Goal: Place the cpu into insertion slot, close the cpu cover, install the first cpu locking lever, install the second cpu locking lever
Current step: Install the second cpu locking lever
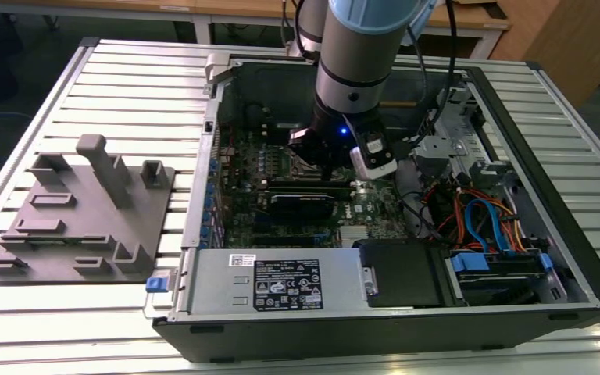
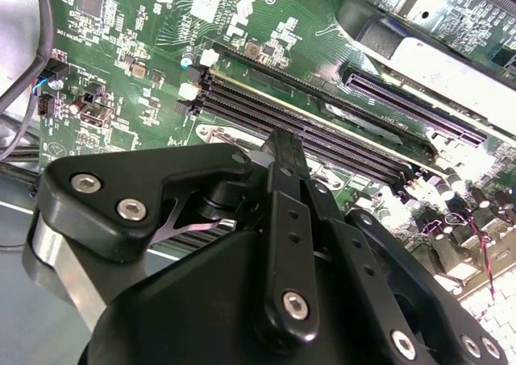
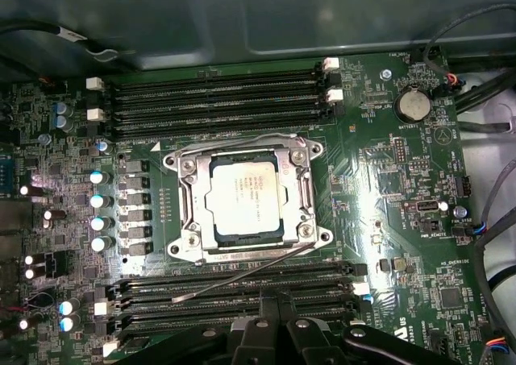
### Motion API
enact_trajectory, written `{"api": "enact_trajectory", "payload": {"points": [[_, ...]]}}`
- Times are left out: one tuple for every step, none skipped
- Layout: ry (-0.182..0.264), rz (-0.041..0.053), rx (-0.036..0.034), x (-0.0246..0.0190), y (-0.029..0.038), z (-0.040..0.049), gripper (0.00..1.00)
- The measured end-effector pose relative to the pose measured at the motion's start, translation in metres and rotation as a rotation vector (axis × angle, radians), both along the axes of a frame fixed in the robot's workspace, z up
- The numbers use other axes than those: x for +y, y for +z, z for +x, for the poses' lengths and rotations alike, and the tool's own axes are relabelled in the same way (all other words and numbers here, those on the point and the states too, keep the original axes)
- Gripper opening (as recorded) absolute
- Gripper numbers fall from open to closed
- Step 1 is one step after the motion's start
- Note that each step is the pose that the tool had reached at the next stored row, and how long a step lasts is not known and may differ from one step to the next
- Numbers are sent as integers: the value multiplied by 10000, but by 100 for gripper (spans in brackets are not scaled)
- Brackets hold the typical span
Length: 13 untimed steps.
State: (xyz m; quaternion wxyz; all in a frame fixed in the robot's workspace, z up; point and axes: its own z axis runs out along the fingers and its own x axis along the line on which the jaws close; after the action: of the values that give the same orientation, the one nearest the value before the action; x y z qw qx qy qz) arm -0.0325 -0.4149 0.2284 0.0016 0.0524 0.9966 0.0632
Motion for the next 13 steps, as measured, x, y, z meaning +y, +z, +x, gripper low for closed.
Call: {"api": "enact_trajectory", "payload": {"points": [[0, 0, 0, 0, 0, 0, 10], [0, 0, 0, 0, 0, 0, 10], [0, 0, 0, 0, 0, -1, 10], [0, 0, 0, 0, 0, -1, 10], [0, 0, 0, 0, 0, -1, 10], [0, 1, 0, 0, 0, -1, 10], [0, 0, 0, 0, 0, -1, 10], [0, 21, 2, -1, 1, -2, 10], [-1, 164, 11, -1, 0, -2, 10], [-1, 301, 16, 0, -1, -2, 10], [-2, 315, 16, 0, 0, -2, 10], [-2, 317, 16, 0, 0, -2, 10], [0, 319, 16, 0, -1, -1, 10]]}}
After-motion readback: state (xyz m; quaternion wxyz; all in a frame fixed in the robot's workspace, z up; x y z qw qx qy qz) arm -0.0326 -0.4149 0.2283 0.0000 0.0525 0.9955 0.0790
